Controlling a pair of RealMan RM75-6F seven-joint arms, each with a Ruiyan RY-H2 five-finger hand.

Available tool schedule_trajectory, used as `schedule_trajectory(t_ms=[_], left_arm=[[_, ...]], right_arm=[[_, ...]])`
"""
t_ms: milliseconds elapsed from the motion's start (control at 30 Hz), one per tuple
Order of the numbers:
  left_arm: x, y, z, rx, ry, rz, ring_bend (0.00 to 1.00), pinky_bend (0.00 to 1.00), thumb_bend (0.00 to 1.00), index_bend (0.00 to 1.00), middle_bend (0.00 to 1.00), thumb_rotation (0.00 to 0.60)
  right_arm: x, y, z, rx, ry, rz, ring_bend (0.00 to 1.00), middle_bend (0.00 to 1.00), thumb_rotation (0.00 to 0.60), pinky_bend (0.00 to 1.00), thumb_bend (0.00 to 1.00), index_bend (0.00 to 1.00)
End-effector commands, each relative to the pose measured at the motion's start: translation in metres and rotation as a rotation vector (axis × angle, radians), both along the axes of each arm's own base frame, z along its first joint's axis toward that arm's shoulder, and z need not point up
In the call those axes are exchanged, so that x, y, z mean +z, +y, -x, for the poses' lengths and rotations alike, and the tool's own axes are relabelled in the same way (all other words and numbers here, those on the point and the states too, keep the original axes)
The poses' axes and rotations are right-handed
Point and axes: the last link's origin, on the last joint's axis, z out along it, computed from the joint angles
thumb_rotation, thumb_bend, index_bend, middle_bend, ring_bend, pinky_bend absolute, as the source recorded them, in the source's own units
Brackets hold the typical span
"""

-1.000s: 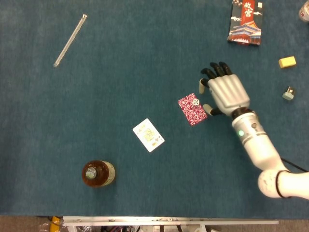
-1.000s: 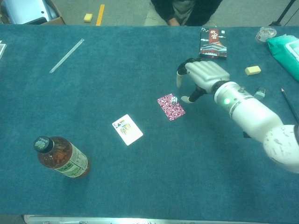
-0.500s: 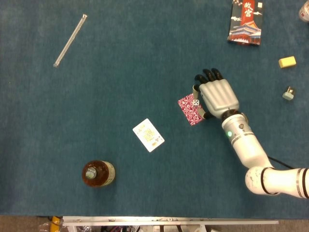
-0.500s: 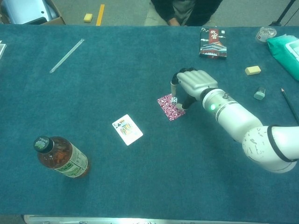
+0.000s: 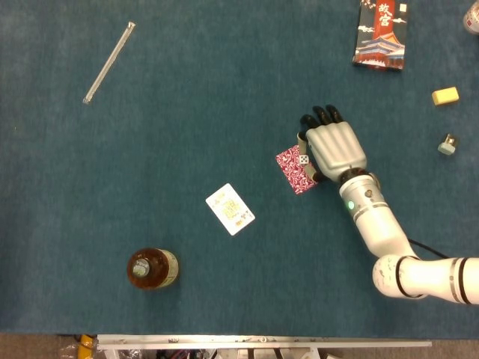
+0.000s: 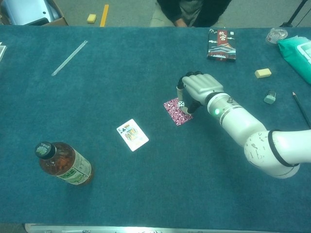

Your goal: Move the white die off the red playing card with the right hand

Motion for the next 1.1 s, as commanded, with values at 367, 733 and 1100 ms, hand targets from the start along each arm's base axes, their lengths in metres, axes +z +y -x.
schedule_trajectory(t_ms=[367,733,1100], left_arm=[[0.001,-0.002,0.004,0.008,-0.002,-0.005,0.13,0.09,0.27,0.28,0.21,0.6],[-0.002,0.0,0.003,0.002,-0.002,0.007,0.13,0.09,0.27,0.28,0.21,0.6],[-0.002,0.0,-0.003,-0.011,-0.001,0.004,0.13,0.09,0.27,0.28,0.21,0.6]], right_arm=[[0.014,0.0,-0.004,0.026,-0.076,0.049,0.0,0.23,0.6,0.0,0.29,0.55],[0.076,0.016,0.016,0.049,-0.146,0.109,0.0,0.23,0.6,0.0,0.29,0.55],[0.095,0.019,-0.003,0.156,-0.368,0.241,0.0,0.23,0.6,0.0,0.29,0.55]])
